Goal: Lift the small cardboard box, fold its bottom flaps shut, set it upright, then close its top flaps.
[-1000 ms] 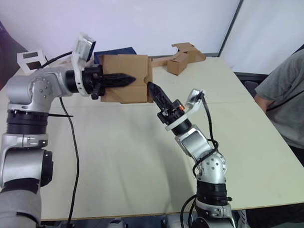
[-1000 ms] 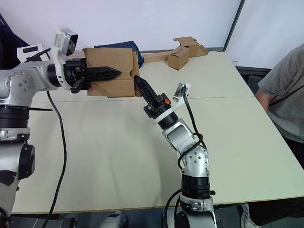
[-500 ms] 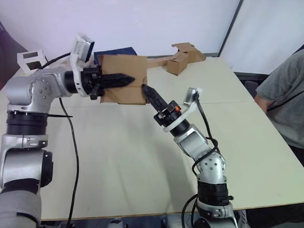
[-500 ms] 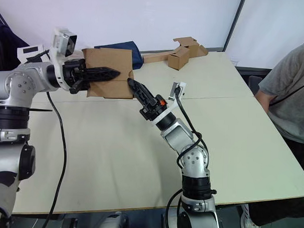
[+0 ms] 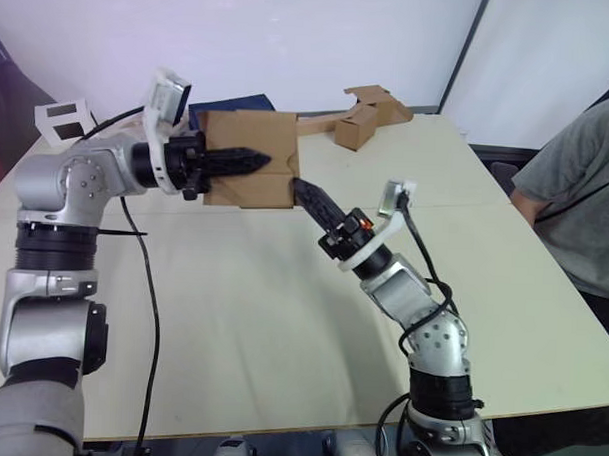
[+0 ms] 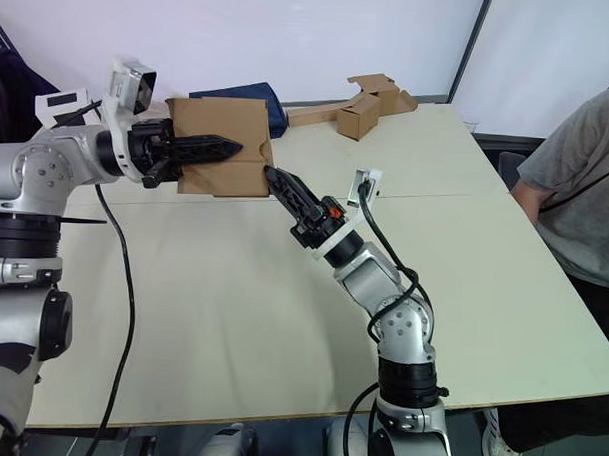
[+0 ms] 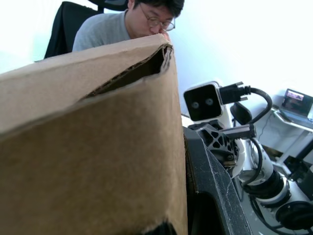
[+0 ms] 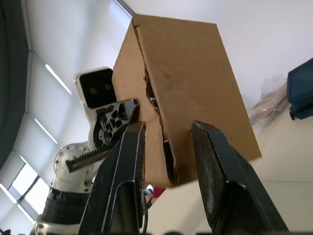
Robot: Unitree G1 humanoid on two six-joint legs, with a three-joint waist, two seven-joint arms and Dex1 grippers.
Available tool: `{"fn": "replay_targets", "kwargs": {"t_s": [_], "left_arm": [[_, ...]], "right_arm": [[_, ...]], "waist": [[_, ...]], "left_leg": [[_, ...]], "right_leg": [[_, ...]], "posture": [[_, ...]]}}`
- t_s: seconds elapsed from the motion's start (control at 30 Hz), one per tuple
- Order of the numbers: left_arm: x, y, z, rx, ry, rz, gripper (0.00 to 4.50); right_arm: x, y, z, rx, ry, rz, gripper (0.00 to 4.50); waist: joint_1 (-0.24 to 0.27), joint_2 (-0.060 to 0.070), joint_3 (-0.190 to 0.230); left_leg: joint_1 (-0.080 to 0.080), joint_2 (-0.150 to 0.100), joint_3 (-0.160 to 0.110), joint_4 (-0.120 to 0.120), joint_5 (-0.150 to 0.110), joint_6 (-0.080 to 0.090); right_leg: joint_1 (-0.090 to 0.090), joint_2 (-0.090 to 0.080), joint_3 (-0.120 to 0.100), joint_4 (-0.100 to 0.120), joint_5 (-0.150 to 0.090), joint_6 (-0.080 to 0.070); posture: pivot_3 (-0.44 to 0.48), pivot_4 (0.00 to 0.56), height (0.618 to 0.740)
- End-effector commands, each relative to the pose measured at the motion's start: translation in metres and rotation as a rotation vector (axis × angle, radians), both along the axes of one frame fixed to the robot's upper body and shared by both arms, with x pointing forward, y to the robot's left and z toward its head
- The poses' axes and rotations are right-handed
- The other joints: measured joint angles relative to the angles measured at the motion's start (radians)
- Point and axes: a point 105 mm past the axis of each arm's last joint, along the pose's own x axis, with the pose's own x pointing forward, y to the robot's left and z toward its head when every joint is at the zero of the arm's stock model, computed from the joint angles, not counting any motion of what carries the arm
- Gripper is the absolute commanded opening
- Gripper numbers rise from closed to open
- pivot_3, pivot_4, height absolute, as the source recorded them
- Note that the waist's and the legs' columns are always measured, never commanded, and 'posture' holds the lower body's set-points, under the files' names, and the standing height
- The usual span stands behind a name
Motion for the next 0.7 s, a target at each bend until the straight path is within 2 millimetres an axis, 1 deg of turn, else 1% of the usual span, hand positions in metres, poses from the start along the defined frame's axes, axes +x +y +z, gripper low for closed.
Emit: {"fn": "replay_targets", "kwargs": {"t_s": [0.03,0.2,0.57,0.7], "left_arm": [[-0.003,0.000,0.012,-0.010,-0.058,-0.001,0.00],[-0.002,-0.001,0.012,-0.010,-0.059,-0.002,0.00],[-0.001,-0.002,0.012,-0.011,-0.058,0.004,0.00],[-0.001,-0.001,0.012,-0.011,-0.058,0.008,0.00]], "right_arm": [[-0.013,-0.001,0.010,0.018,-0.051,0.030,1.44],[-0.015,0.000,0.008,0.015,-0.041,0.037,1.44],[-0.022,0.024,0.011,0.034,-0.040,0.116,1.44],[-0.021,0.022,0.009,0.014,-0.046,0.104,1.44]], "waist": [[0.000,0.000,0.000],[0.001,0.000,0.000],[0.001,0.000,0.000],[0.001,0.000,0.000]], "left_leg": [[0.000,0.000,0.000,0.000,0.000,0.000],[0.000,0.000,0.000,0.000,0.000,0.000],[0.000,0.000,0.000,0.000,0.000,0.000],[0.000,0.000,0.000,0.000,0.000,0.000]], "right_leg": [[0.000,0.000,0.000,0.000,0.000,0.000],[0.000,0.000,0.000,0.000,0.000,0.000],[0.000,0.000,0.000,0.000,0.000,0.000],[0.000,0.000,0.000,0.000,0.000,0.000]], "posture": [[0.000,0.150,0.740],[0.000,0.150,0.740],[0.000,0.150,0.740],[0.000,0.150,0.740]]}}
